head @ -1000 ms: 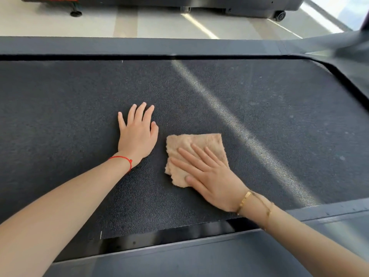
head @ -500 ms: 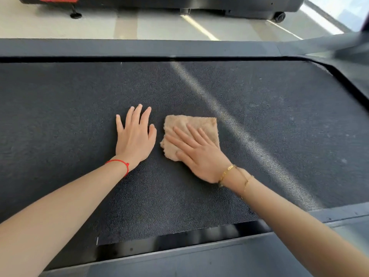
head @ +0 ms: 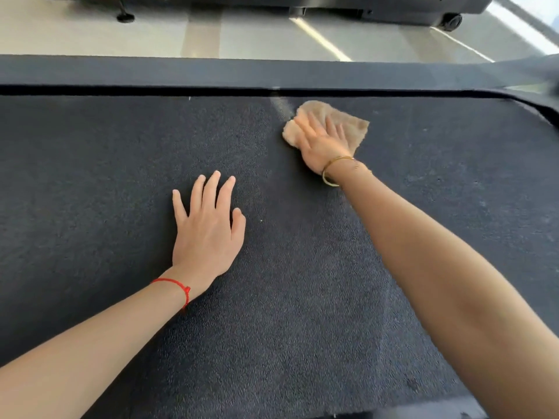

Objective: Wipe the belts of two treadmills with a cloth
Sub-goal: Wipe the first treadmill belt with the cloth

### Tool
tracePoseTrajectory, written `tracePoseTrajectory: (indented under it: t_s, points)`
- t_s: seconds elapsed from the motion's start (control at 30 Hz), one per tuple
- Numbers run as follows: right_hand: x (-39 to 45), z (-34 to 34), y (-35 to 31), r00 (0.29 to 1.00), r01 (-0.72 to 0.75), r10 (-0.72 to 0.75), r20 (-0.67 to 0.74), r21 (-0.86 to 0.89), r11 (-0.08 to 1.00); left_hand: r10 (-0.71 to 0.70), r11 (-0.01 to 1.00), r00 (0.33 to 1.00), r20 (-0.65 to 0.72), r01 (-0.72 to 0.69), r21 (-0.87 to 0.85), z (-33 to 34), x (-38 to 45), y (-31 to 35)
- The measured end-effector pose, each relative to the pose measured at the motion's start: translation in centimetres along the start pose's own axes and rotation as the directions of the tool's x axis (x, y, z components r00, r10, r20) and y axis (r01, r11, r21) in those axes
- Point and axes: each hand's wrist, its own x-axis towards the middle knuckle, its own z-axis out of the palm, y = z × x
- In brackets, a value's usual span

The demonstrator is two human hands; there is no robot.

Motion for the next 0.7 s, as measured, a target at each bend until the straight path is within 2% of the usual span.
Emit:
tracePoseTrajectory:
  t_s: [0.13,0.23,0.3,0.4,0.47,0.53,0.6,0.7]
  points:
    - [-0.7,1.4,-5.0,0.96,0.278,-0.277,0.025,-0.022,0.96,0.0,1.0,1.0,0.027,-0.001,0.026,-0.2,0.1,0.0]
    - [-2.4,1.8,-3.5,0.913,0.407,-0.407,0.016,0.013,0.914,0.005,0.999,0.999,0.038,-0.007,0.044,-0.2,0.0,-0.1]
    - [-2.1,1.3,-1.1,0.919,0.395,-0.395,-0.009,0.007,0.919,0.001,0.999,0.999,0.038,-0.003,0.045,-0.2,0.1,-0.1]
    - [1.1,0.3,1.9,0.98,0.193,-0.194,-0.043,-0.017,0.981,-0.001,0.999,0.999,0.037,-0.001,0.046,-0.1,0.0,0.0]
    - [4.0,-0.3,2.1,0.995,0.093,-0.093,-0.024,-0.028,0.995,-0.002,0.998,0.999,0.032,0.0,0.058,-0.1,0.0,0.2]
    - [6.2,-0.5,0.6,0.999,0.053,-0.053,-0.007,-0.005,0.999,-0.006,0.998,0.999,0.035,0.004,0.062,-0.3,0.1,0.2]
    - [7.1,-0.2,-1.9,0.997,0.071,-0.071,-0.006,0.001,0.997,-0.006,0.998,0.999,0.036,0.004,0.07,-0.3,0.1,0.2]
    - [5.5,0.5,-5.4,0.975,0.22,-0.22,0.025,-0.029,0.975,-0.003,0.998,0.999,0.039,0.0,0.066,-0.3,0.2,0.3]
